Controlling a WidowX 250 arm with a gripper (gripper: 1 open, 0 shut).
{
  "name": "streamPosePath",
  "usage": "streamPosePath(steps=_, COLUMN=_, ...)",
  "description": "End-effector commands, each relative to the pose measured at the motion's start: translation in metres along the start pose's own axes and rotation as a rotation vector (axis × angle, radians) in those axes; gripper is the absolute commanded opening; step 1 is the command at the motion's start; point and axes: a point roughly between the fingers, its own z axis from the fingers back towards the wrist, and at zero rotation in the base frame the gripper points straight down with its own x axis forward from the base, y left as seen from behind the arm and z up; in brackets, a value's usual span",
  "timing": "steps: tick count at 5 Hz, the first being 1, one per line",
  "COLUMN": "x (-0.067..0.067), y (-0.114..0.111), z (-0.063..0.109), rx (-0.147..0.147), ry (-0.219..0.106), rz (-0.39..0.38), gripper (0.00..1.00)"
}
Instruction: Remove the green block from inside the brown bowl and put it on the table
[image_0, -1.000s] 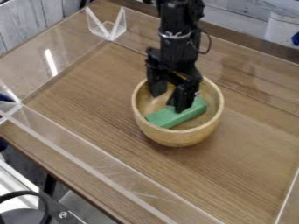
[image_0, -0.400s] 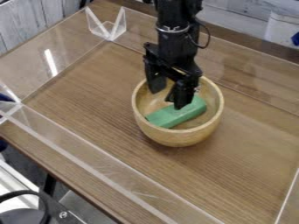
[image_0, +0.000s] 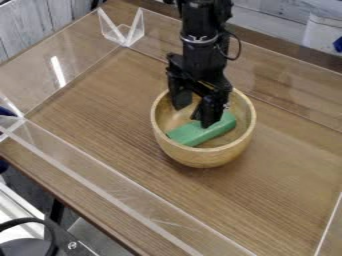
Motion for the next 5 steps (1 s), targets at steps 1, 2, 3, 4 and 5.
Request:
streamPosePath(steps=1, x=0.007, y=0.001, z=0.015, rx=0.015, ry=-0.051, rz=-0.005, gripper=1.00)
streamPosePath(steps=2, x=0.006, y=-0.001, z=0.019, rx=0.016, ry=-0.058, rz=-0.006, gripper=1.00)
streamPosePath(steps=3, x=0.005, y=-0.002, z=0.025, rx=0.016, ry=-0.068, rz=-0.008, gripper=1.00)
streamPosePath(steps=4, x=0.006, y=-0.002, z=0.019, rx=0.014, ry=-0.060, rz=-0.011, gripper=1.00)
streamPosePath(steps=5, x=0.008, y=-0.002, z=0.013, rx=0.012, ry=-0.051, rz=-0.013, gripper=1.00)
